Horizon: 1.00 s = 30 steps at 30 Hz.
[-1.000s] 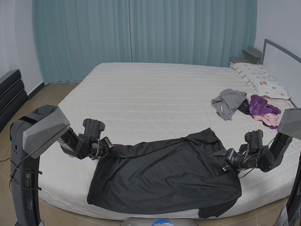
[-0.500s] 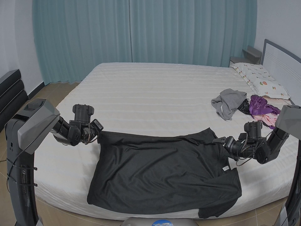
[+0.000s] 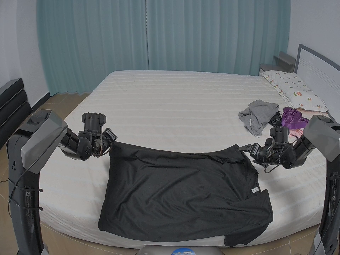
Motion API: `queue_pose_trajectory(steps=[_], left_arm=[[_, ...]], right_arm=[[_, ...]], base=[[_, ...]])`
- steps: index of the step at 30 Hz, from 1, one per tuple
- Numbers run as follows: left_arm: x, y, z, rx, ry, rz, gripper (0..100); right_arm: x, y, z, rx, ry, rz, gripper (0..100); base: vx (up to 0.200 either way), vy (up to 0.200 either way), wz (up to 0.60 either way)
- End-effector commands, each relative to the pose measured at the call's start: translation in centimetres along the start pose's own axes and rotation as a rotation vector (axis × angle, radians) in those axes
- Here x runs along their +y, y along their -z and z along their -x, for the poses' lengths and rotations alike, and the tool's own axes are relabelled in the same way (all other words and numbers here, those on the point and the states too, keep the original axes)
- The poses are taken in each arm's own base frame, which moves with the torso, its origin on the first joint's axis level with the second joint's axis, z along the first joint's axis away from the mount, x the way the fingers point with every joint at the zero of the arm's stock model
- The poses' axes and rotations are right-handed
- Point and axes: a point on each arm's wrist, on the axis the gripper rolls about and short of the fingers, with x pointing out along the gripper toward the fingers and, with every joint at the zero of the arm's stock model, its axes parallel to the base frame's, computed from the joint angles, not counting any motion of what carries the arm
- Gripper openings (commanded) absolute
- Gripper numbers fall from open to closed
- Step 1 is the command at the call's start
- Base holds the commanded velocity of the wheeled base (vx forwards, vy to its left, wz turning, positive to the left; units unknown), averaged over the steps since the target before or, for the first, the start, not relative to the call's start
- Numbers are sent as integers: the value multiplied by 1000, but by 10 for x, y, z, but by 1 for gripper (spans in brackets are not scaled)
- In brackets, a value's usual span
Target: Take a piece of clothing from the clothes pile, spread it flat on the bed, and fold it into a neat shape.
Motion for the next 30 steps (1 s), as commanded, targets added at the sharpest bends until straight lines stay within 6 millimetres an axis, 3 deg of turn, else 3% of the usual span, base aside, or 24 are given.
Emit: queue_pose_trajectory(steps=[1, 4, 8, 9, 13, 24, 30], left_arm=[[-1, 0, -1, -1, 1, 0, 0], [1, 2, -1, 6, -7, 0, 0], [3, 2, -1, 9, -13, 13, 0], [4, 3, -2, 12, -16, 15, 0], [7, 6, -5, 17, -24, 16, 0], [0, 0, -13, -20, -2, 20, 0], [-9, -23, -28, -104, 48, 47, 0]], right_arm=[[-1, 7, -26, 44, 14, 13, 100], [5, 5, -42, 40, 17, 26, 100], [-2, 9, -57, 68, 39, 29, 100], [-5, 10, -62, 73, 48, 31, 0], [-8, 9, -72, 47, 67, 46, 0], [10, -19, -75, -157, -8, 62, 0], [40, -61, -73, -381, -73, 22, 0]], base=[[0, 0, 0], [0, 0, 0], [0, 0, 0], [0, 0, 0], [0, 0, 0], [0, 0, 0], [0, 0, 0]])
